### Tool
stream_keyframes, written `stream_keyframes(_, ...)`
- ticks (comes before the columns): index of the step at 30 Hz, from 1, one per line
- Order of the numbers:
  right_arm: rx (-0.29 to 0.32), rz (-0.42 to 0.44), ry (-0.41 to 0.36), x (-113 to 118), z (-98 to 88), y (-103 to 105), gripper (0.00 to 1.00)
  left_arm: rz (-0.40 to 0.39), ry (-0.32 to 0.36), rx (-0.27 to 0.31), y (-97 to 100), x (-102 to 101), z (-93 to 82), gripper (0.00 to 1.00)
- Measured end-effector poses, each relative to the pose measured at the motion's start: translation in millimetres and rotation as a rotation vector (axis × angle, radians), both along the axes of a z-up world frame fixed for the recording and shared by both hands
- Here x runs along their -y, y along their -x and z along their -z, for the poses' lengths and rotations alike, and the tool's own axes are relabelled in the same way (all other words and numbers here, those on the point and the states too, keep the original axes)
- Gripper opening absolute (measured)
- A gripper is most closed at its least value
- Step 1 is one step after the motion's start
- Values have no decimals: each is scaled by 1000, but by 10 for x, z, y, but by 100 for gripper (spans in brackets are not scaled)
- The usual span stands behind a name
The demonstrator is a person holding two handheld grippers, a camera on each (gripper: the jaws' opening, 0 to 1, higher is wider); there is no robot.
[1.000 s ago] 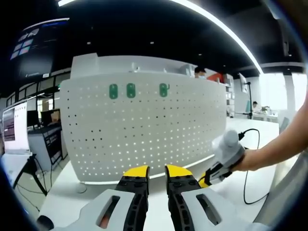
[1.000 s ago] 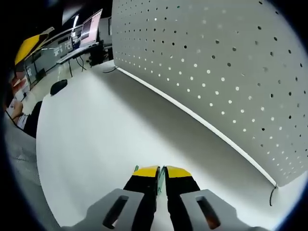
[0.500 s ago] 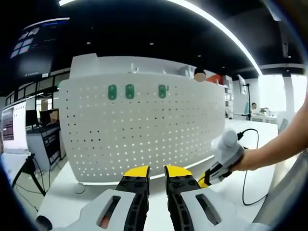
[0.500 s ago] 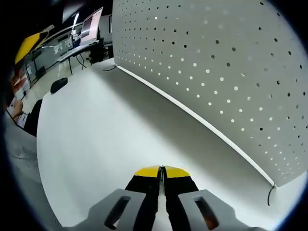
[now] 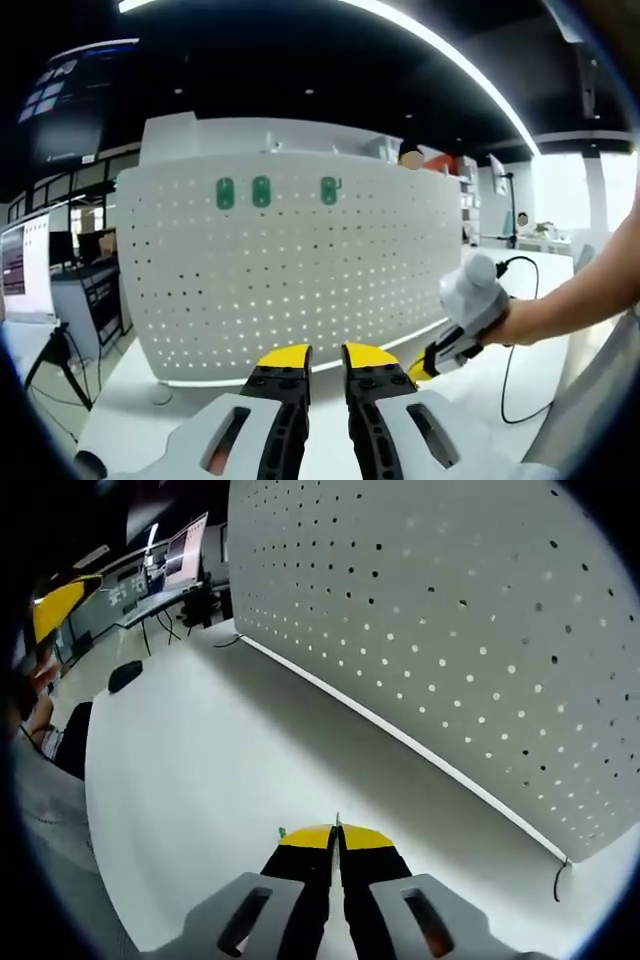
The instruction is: Insert the hook assembly into the mounting plate slot until the hook locks in place.
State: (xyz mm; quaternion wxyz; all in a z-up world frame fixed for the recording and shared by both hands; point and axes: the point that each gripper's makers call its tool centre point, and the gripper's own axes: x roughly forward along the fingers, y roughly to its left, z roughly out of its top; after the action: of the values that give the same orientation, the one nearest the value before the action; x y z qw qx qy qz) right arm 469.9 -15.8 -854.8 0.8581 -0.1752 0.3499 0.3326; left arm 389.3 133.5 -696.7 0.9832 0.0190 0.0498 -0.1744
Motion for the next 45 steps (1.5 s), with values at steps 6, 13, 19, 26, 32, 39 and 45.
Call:
stream_keyframes(6,13,2,-24,-47,-113,-4,0,9,3,-1,2,17,1,13)
stream_keyframes(13,36,-11,-76,-183,-355,47,0,31,2,-10,11,67,21,13)
stream_keyframes(19,48,-23,-147,-338,-630,101,0,82,-11,-35,29,201,91,15)
stream_keyframes(26,69,-47,-202,-480,-914,182,0,128,-24,-40,65,305,106,17)
stream_keyframes(32,68,-68,-263,-587,-1145,281,0,155,-34,-48,80,369,133,19)
stream_keyframes(39,55,-112,-307,-726,-1344,489,0,166,-40,-41,86,397,125,19)
stream_keyframes(45,53,-155,-322,-837,-1468,662,0,177,-42,-36,94,415,117,19)
